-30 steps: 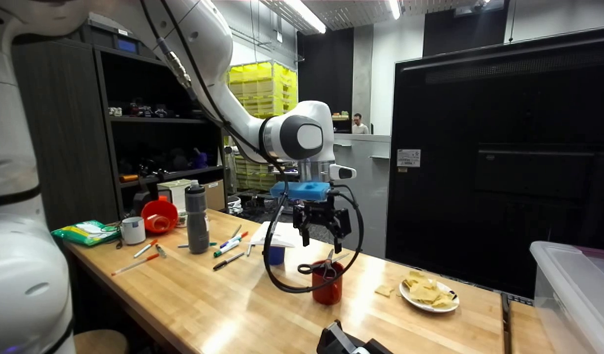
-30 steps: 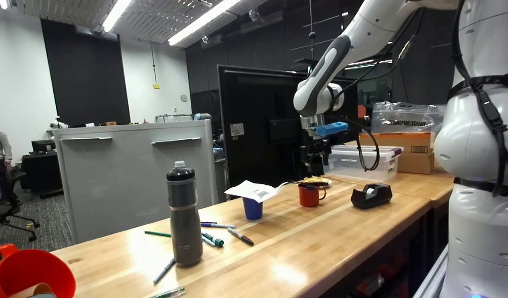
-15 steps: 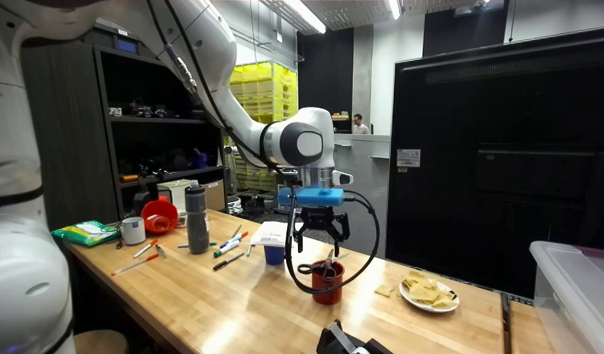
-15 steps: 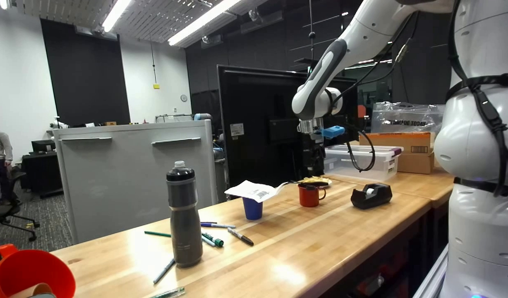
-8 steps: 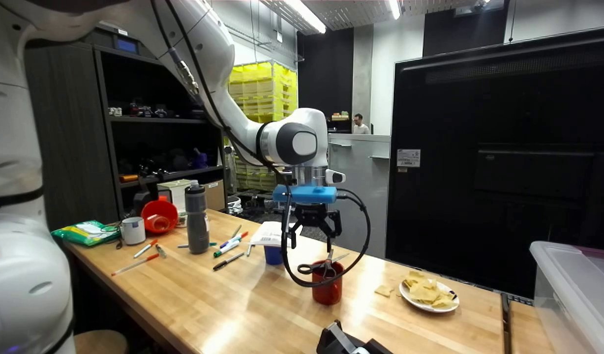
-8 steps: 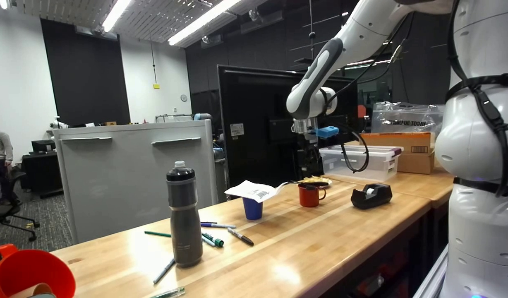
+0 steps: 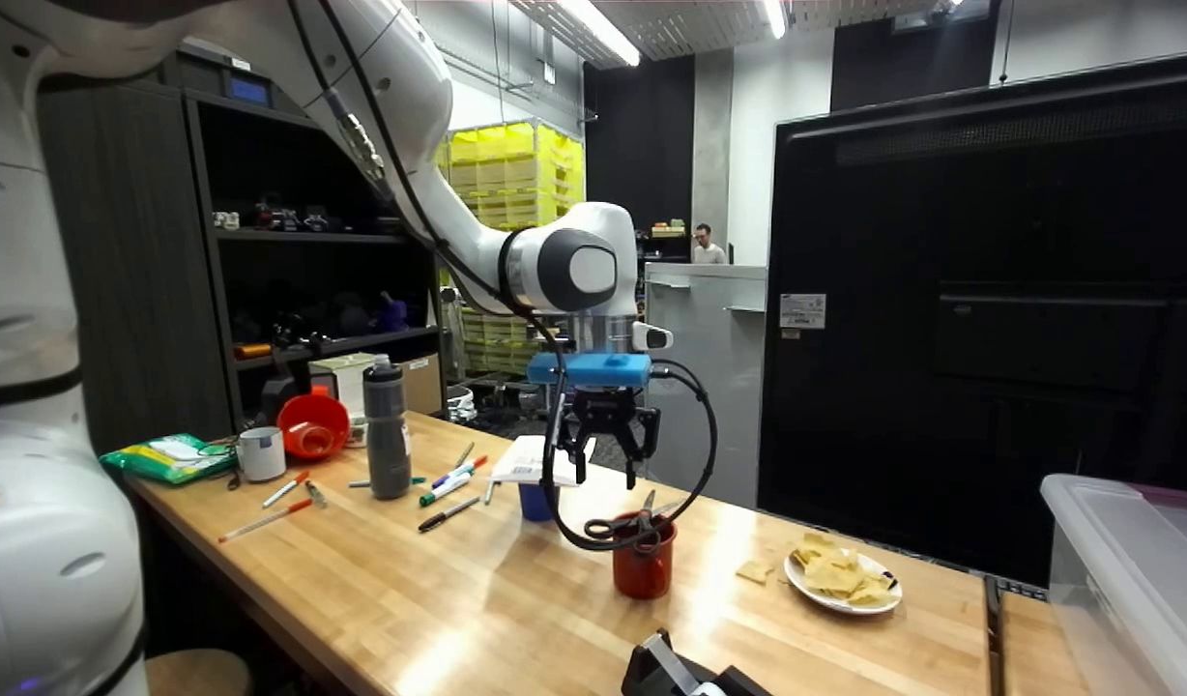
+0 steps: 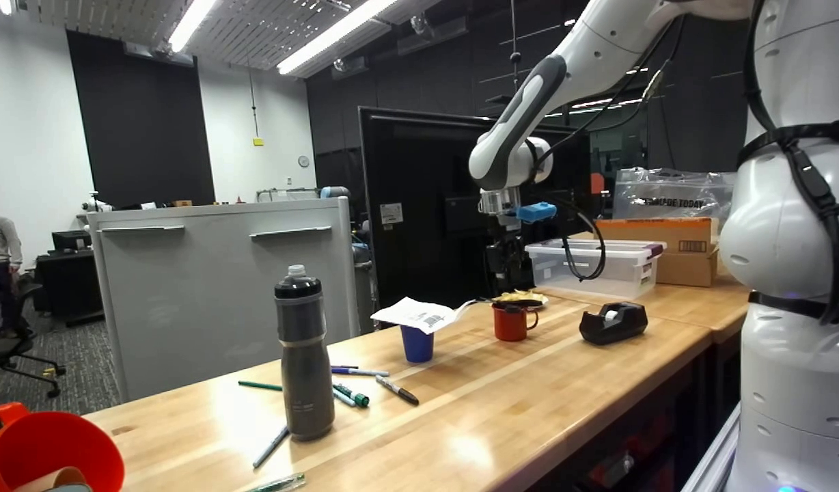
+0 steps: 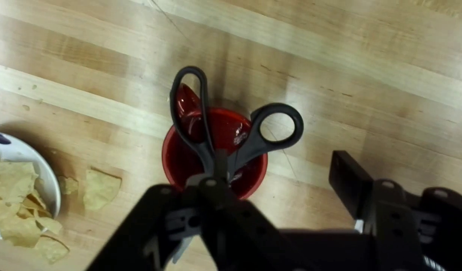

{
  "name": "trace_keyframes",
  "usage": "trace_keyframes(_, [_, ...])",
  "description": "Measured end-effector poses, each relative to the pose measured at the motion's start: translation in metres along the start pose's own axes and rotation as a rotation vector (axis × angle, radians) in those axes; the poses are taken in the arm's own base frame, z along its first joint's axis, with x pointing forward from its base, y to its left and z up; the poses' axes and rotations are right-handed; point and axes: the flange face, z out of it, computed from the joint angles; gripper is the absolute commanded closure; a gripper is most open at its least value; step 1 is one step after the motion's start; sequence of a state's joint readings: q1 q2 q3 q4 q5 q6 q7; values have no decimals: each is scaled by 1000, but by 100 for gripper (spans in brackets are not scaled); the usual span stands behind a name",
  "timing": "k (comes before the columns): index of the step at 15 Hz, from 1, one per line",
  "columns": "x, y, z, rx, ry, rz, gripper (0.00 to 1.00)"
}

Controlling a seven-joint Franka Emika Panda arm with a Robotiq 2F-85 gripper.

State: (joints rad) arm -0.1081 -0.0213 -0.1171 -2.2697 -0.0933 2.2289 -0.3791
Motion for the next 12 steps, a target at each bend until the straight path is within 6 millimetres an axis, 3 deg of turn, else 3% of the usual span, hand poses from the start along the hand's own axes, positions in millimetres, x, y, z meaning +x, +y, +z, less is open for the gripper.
trace_keyframes(1, [-4, 5, 3, 3, -7, 14, 18])
trace_keyframes(4, [-15, 14, 14, 14, -28, 53, 16])
trace_keyframes(6, [-22, 17, 22, 22, -43, 75, 20])
trace_keyframes(12, [-37, 18, 43, 39, -78, 115, 19])
